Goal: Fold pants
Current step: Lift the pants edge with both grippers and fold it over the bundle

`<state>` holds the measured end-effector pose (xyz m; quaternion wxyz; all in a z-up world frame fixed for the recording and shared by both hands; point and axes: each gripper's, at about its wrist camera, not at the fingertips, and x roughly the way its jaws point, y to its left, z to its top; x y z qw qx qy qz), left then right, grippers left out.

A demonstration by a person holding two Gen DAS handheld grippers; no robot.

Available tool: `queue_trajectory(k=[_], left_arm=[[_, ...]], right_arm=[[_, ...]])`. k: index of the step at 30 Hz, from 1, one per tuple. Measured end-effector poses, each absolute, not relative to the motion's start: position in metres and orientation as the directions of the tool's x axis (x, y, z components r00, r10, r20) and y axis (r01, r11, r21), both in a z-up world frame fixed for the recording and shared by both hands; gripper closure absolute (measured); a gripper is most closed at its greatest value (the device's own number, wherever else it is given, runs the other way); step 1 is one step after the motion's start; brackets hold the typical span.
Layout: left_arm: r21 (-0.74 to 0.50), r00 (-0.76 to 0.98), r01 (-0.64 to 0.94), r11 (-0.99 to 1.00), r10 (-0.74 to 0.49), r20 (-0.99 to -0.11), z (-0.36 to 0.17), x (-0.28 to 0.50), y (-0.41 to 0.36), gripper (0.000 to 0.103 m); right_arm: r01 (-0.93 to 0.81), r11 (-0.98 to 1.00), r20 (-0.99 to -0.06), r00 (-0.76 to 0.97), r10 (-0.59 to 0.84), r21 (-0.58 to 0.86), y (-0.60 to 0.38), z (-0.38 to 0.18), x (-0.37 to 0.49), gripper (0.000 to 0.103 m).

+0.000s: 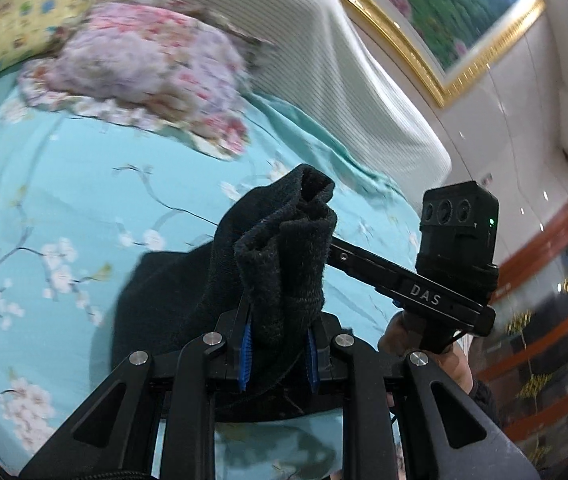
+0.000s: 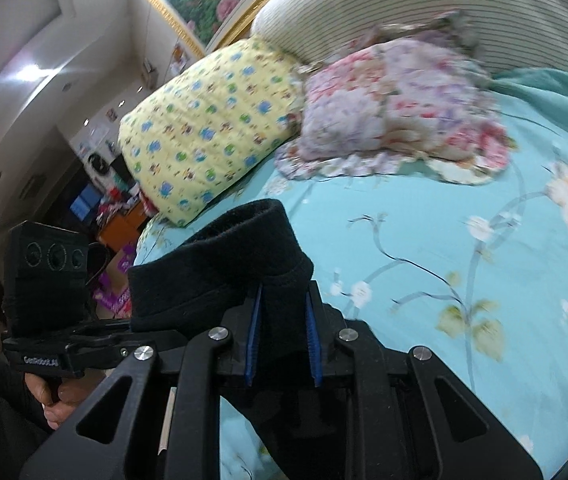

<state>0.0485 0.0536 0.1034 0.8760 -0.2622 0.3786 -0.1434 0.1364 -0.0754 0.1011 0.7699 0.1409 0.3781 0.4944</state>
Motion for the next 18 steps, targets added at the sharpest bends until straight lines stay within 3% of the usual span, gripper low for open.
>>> queue_trajectory(k=[8,9,10,11,18], left_arm=[[-0.518,0.591,0.140,0.844,-0.491,-0.640,0.089,0.054,-0.013,0.083],[-0.508,0.577,0.147,0.849,-0.491,-0.653,0.085,0.055,-0.023,0.083],[-0.501,0.569,0.151,0.852,-0.490,-0.661,0.083,0.055,-0.027,0.083],[-0.496,0.555,0.158,0.854,-0.492,-0.671,0.078,0.055,-0.034,0.083],[-0.478,0.503,0.178,0.860,-0.497,-0.707,0.056,0.059,-0.058,0.083]], right_arm=[[-0.563,0.528,-0.433,0.305,0.848,0.636,-0.140,0.072,0.115,0.083],[-0.549,0.534,-0.432,0.316,0.845,0.643,-0.148,0.067,0.112,0.087],[-0.537,0.537,-0.427,0.325,0.844,0.651,-0.155,0.063,0.109,0.101],[-0.526,0.530,-0.416,0.329,0.848,0.665,-0.160,0.060,0.107,0.102],[-0.427,0.520,-0.388,0.361,0.848,0.740,-0.192,0.024,0.094,0.102]])
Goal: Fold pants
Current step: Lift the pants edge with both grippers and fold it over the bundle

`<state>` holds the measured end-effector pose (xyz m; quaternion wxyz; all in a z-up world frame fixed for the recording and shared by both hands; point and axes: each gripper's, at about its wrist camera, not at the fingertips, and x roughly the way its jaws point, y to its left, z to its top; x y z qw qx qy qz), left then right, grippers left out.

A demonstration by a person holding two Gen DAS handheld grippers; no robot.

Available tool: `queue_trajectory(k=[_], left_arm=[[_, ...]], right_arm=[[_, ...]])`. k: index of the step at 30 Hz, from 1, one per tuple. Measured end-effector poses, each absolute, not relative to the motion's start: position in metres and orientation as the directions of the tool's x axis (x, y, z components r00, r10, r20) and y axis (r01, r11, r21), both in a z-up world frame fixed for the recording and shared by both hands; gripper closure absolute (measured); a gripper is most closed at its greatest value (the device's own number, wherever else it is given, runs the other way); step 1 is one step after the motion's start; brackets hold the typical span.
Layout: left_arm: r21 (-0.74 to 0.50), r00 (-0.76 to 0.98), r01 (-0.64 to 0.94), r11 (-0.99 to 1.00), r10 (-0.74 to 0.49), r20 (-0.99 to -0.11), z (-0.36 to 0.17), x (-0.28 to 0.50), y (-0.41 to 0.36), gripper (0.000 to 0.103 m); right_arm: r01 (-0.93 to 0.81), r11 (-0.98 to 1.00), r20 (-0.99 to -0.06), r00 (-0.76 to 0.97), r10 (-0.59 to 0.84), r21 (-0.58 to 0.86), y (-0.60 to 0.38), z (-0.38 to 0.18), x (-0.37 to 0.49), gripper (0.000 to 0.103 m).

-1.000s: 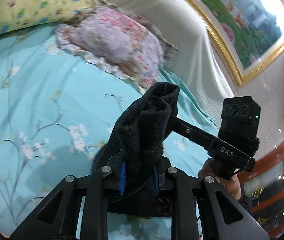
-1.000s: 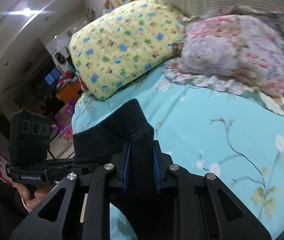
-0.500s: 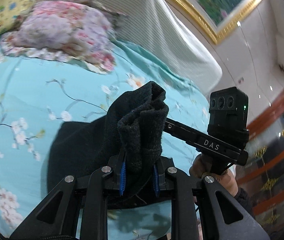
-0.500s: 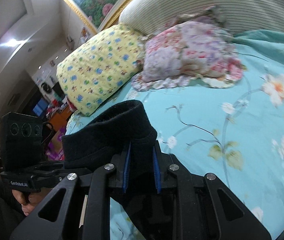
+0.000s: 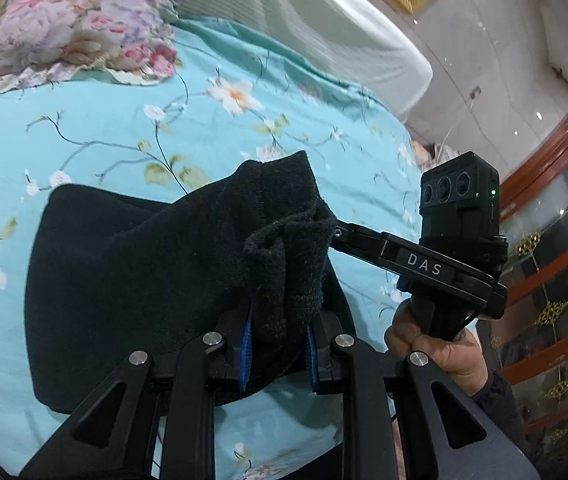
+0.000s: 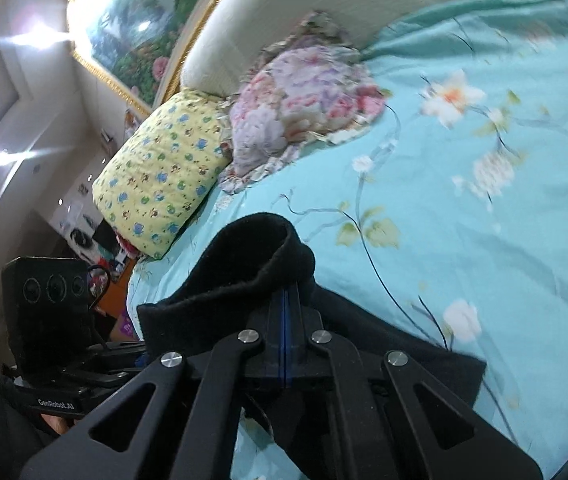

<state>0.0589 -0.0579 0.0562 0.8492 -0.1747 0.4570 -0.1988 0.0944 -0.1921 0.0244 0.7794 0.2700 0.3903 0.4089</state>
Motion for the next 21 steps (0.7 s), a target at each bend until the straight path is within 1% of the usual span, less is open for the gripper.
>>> queue_trajectory(k=[5,12,17,18,19,20,21], left_arm=[[-0.450,0.489,0.204,0.869,-0.489,-0.722,0.052,0.058,-0.073,0.083],[-0.451,0.478,0.199,0.870,-0.488,-0.730,0.046,0.060,-0.074,0.083],[-0.437,0.481,0.205,0.876,-0.479,-0.734,0.045,0.060,-0.075,0.083],[-0.434,0.482,0.205,0.877,-0.476,-0.735,0.045,0.060,-0.076,0.083],[-0.433,0.482,0.204,0.878,-0.475,-0.736,0.044,0.060,-0.076,0.083],[-0.434,0.480,0.203,0.878,-0.475,-0.737,0.043,0.061,-0.076,0.083],[-0.437,0.474,0.202,0.876,-0.478,-0.739,0.042,0.061,-0.076,0.083]], right_arm=[[-0.402,0.525,-0.387,0.378,0.841,0.750,-0.202,0.015,0.085,0.102],[-0.318,0.531,-0.386,0.420,0.822,0.786,-0.223,0.008,0.084,0.101],[-0.295,0.531,-0.383,0.436,0.814,0.794,-0.231,0.009,0.084,0.096],[-0.291,0.531,-0.382,0.439,0.813,0.795,-0.232,0.009,0.084,0.091],[-0.285,0.534,-0.385,0.443,0.810,0.796,-0.232,0.010,0.084,0.078],[-0.279,0.534,-0.385,0.446,0.808,0.798,-0.233,0.010,0.084,0.069],[-0.273,0.531,-0.378,0.457,0.805,0.802,-0.236,0.010,0.083,0.051]])
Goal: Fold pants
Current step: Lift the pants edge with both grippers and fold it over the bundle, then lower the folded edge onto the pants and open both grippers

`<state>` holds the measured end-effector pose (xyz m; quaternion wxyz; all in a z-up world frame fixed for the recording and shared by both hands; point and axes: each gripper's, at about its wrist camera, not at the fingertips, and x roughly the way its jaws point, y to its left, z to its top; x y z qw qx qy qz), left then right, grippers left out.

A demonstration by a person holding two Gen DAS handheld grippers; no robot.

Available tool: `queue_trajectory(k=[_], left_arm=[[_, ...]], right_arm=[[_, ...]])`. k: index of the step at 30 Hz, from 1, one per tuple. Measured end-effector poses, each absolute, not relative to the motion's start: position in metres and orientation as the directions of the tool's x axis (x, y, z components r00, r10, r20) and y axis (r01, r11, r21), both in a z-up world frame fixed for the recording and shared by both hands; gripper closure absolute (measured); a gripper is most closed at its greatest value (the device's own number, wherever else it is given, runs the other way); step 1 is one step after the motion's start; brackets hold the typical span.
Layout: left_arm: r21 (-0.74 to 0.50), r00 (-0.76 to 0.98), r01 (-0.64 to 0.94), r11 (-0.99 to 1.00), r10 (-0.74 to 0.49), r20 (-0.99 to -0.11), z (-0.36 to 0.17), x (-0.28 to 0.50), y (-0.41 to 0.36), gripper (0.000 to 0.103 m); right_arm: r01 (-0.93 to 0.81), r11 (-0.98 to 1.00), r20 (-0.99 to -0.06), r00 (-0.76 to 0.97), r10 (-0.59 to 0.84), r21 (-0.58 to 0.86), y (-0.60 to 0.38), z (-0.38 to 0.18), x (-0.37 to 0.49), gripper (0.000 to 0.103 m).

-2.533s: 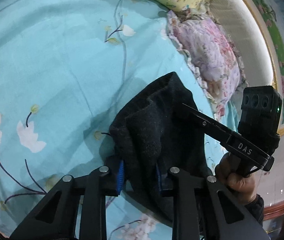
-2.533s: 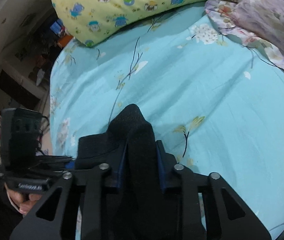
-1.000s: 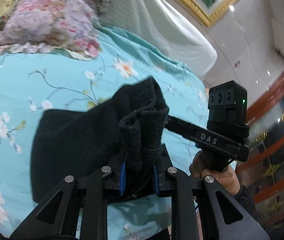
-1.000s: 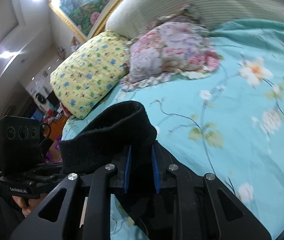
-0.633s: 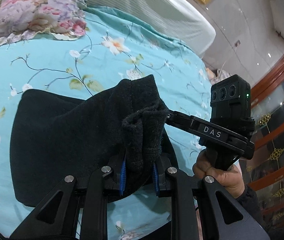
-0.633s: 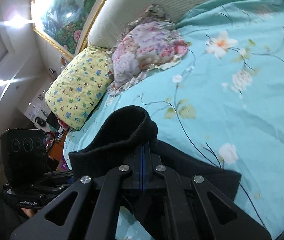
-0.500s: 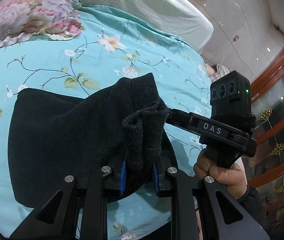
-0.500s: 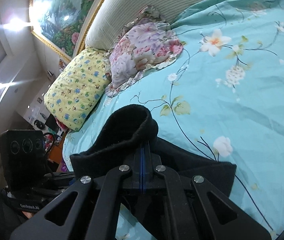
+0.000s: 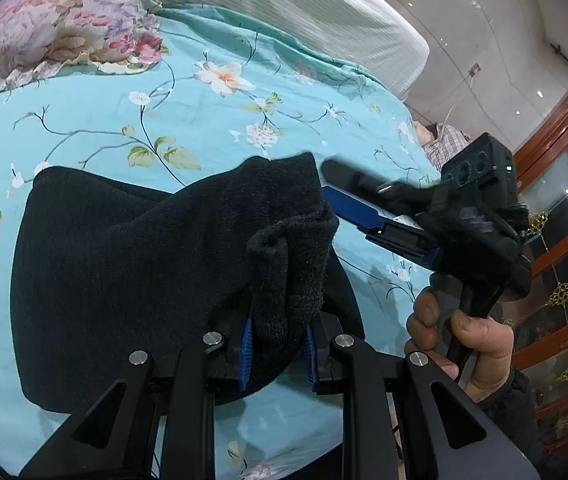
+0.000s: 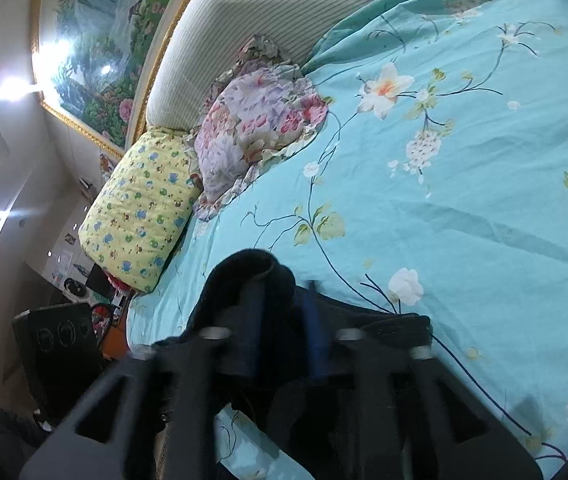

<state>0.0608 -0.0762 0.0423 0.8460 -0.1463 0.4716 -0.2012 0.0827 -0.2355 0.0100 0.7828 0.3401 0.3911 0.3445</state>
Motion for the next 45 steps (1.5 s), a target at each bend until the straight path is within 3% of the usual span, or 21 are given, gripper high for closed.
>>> queue_trajectory(k=[1,3,7,8,10,11,13,16,24,27,29,32,34,38,40,45], left_arm=[[-0.438,0.472,0.202,0.876,-0.479,-0.741,0.041,0.061,-0.077,0.083],[-0.435,0.473,0.202,0.878,-0.476,-0.741,0.041,0.060,-0.078,0.083],[-0.420,0.474,0.225,0.879,-0.476,-0.741,0.044,0.057,-0.085,0.083],[-0.414,0.474,0.228,0.881,-0.472,-0.743,0.045,0.057,-0.087,0.083],[-0.401,0.476,0.235,0.885,-0.465,-0.747,0.045,0.056,-0.091,0.083],[-0.399,0.476,0.240,0.885,-0.466,-0.746,0.045,0.056,-0.092,0.083],[-0.397,0.474,0.251,0.883,-0.470,-0.745,0.046,0.057,-0.096,0.083],[-0.388,0.469,0.275,0.880,-0.475,-0.745,0.045,0.056,-0.107,0.083],[-0.294,0.443,0.337,0.894,-0.426,-0.789,0.019,0.055,-0.136,0.080],[-0.281,0.438,0.360,0.890,-0.427,-0.791,0.013,0.053,-0.138,0.073],[-0.293,0.431,0.375,0.880,-0.445,-0.785,0.014,0.052,-0.136,0.063],[-0.338,0.409,0.378,0.862,-0.483,-0.774,0.016,0.050,-0.129,0.054],[-0.350,0.407,0.376,0.858,-0.492,-0.770,0.019,0.049,-0.123,0.053],[-0.379,0.401,0.364,0.851,-0.510,-0.761,0.025,0.045,-0.107,0.048],[-0.393,0.408,0.355,0.848,-0.519,-0.751,0.029,0.042,-0.098,0.046],[-0.381,0.455,0.329,0.864,-0.498,-0.738,0.041,0.032,-0.077,0.037]], right_arm=[[-0.276,0.517,-0.359,0.465,0.809,0.810,-0.237,0.011,0.081,0.038],[-0.279,0.491,-0.328,0.470,0.819,0.826,-0.240,0.012,0.079,0.037],[-0.276,0.518,-0.368,0.448,0.815,0.810,-0.232,0.010,0.080,0.038],[-0.277,0.507,-0.365,0.434,0.824,0.816,-0.229,0.008,0.080,0.040],[-0.281,0.488,-0.353,0.418,0.837,0.826,-0.226,0.005,0.079,0.061],[-0.282,0.490,-0.355,0.418,0.837,0.825,-0.225,0.006,0.079,0.064],[-0.295,0.506,-0.363,0.424,0.830,0.811,-0.226,0.011,0.076,0.081],[-0.321,0.543,-0.383,0.443,0.811,0.776,-0.231,0.022,0.070,0.088],[-0.254,0.618,-0.465,0.468,0.751,0.744,-0.249,0.004,0.062,0.090],[-0.238,0.667,-0.510,0.483,0.712,0.706,-0.248,-0.003,0.059,0.090],[-0.232,0.679,-0.520,0.489,0.700,0.697,-0.248,-0.007,0.057,0.089],[-0.212,0.676,-0.519,0.496,0.696,0.705,-0.251,-0.009,0.054,0.085],[-0.190,0.696,-0.540,0.503,0.675,0.693,-0.253,-0.008,0.052,0.065],[-0.174,0.720,-0.560,0.518,0.647,0.671,-0.256,-0.001,0.045,0.053],[-0.170,0.718,-0.557,0.521,0.647,0.675,-0.258,0.002,0.041,0.041],[-0.154,0.717,-0.550,0.538,0.638,0.680,-0.257,0.011,0.032,0.028]])
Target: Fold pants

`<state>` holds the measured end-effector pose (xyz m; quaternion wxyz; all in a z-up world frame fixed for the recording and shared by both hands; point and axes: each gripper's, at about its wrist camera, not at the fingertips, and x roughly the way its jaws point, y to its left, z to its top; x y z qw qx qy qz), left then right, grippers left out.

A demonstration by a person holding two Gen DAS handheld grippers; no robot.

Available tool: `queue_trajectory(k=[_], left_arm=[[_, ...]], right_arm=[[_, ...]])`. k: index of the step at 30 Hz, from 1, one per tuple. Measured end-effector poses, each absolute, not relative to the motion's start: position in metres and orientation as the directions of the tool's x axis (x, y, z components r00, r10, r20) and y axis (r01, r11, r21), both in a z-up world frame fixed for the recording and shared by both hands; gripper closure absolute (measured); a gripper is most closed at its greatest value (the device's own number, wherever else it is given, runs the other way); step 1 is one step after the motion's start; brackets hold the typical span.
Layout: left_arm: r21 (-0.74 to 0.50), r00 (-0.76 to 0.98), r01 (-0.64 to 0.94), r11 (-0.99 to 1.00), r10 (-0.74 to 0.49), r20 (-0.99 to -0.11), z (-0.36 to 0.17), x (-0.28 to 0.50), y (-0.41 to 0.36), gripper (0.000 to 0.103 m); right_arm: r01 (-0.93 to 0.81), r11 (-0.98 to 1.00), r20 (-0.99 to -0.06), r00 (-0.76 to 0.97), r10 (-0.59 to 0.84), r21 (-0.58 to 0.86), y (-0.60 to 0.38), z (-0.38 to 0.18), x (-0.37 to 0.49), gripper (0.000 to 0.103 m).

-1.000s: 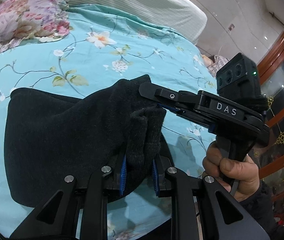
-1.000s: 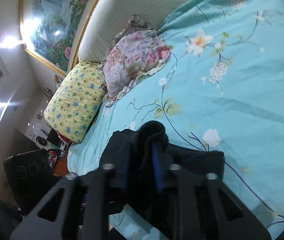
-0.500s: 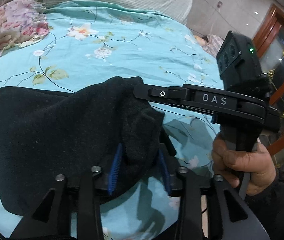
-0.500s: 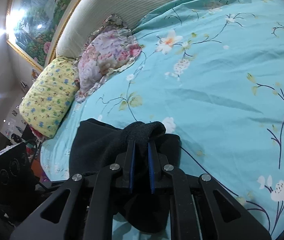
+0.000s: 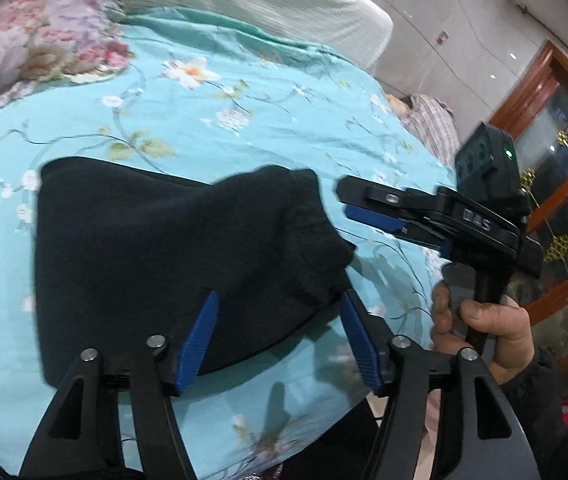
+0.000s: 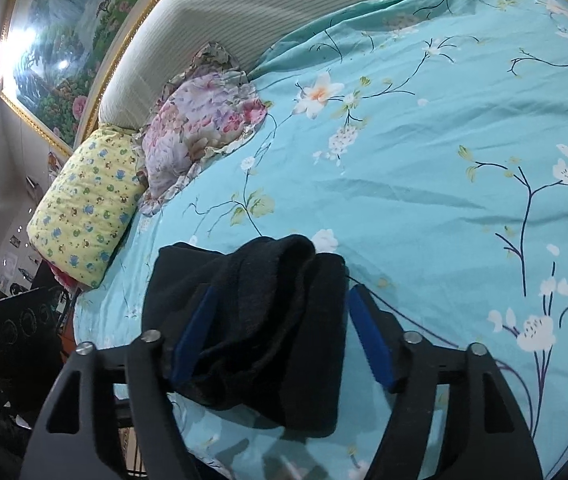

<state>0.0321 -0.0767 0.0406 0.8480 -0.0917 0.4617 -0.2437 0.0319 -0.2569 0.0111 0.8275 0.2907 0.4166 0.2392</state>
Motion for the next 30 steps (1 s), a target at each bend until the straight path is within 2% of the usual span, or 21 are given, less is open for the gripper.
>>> queue_trajectory(k=[3,6,18,30], left_arm=[[-0.403,0.473,0.291,0.868,-0.497,-0.728,0.043,0.032,-0.059,0.037],[-0.415,0.489,0.246,0.876,-0.482,-0.727,0.043,0.035,-0.043,0.037],[-0.431,0.535,0.150,0.890,-0.440,-0.722,0.038,0.044,-0.006,0.037],[-0.442,0.545,0.057,0.895,-0.398,-0.738,0.023,0.052,0.021,0.031]], right_arm=[[-0.151,0.717,-0.546,0.547,0.634,0.681,-0.253,0.016,0.027,0.021],[-0.153,0.724,-0.552,0.547,0.629,0.673,-0.246,0.020,0.024,0.019],[-0.152,0.755,-0.586,0.541,0.603,0.638,-0.226,0.023,0.018,0.018],[-0.118,0.782,-0.636,0.515,0.575,0.611,-0.216,0.007,0.010,0.018]])
